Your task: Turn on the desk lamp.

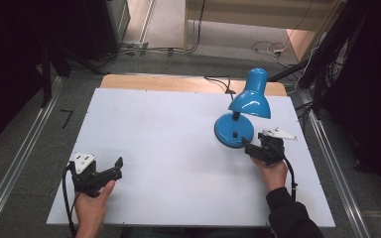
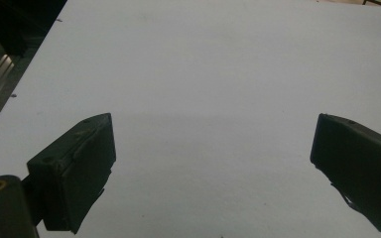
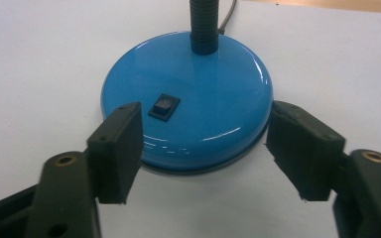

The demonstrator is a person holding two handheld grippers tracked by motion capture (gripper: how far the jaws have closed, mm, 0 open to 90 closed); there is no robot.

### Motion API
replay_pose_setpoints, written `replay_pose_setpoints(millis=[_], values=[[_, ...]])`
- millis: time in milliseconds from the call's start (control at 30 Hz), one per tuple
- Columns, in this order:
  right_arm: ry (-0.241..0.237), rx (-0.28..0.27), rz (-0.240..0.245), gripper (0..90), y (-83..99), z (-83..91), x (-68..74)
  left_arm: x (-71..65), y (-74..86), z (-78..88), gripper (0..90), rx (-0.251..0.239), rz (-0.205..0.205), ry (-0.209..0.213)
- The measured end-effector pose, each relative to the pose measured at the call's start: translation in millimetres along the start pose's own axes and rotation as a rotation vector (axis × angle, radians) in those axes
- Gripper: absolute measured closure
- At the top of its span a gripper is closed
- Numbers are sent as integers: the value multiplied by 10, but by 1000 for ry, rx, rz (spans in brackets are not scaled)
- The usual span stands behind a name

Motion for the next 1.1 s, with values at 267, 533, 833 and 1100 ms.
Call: replay_pose_setpoints(millis=[267, 533, 833, 1100], values=[[-5, 3, -23, 466, -28, -53, 20, 2, 0, 2, 46, 0, 2, 1], [-30, 18, -12, 657, -60, -109, 66, 6, -1, 5, 47, -1, 2, 1], [-60, 23, 8, 867, -45, -187, 141, 12, -1, 8, 50, -2, 4, 2], [-75, 13, 6, 875, -93, -245, 225, 18, -1, 12, 50, -2, 9, 3]])
Point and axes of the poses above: each handheld gripper's, and its own axes: z roughly backward along the jaws, y roughly out of its underside, x roughly to its left, the point moved 4 cm from there along -z, roughly forward along the jaws, and after that the axes turned 13 degrees about y, right-handed, at the moved point
